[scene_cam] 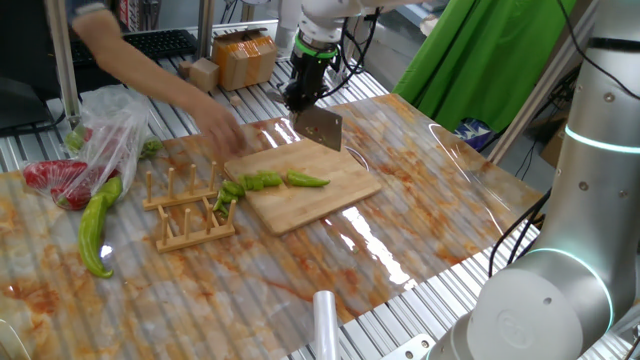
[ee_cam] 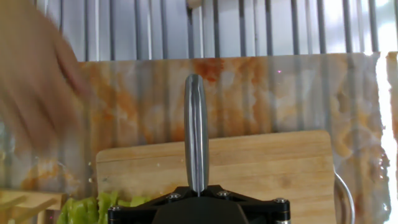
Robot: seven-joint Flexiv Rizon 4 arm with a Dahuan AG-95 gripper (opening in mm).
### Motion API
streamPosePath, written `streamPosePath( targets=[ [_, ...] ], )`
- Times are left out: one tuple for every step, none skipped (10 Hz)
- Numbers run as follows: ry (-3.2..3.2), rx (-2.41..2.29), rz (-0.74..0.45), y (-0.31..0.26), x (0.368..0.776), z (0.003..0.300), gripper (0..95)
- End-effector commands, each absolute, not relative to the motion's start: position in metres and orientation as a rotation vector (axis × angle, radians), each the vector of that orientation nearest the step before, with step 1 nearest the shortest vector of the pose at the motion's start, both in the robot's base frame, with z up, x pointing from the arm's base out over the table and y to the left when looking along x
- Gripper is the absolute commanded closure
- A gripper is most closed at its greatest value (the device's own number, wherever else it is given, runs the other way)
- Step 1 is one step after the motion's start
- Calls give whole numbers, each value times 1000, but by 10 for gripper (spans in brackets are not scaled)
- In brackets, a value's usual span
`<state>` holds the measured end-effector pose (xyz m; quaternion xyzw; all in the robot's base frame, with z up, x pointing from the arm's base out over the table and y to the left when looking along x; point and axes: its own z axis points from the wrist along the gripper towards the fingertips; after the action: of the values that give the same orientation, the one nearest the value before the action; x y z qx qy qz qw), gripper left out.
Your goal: Chop the chili peppers
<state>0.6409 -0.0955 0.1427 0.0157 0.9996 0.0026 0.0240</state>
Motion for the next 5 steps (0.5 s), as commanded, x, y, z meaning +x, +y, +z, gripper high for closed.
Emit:
streamPosePath(
  targets=[
    [3084, 1, 68, -95, 639, 147, 950],
    [3082, -16, 78, -95, 639, 147, 950],
    [3069, -47, 90, -95, 639, 147, 950],
    [3037, -82, 97, -95, 639, 148, 950],
    [3018, -102, 106, -95, 639, 148, 950]
  ],
)
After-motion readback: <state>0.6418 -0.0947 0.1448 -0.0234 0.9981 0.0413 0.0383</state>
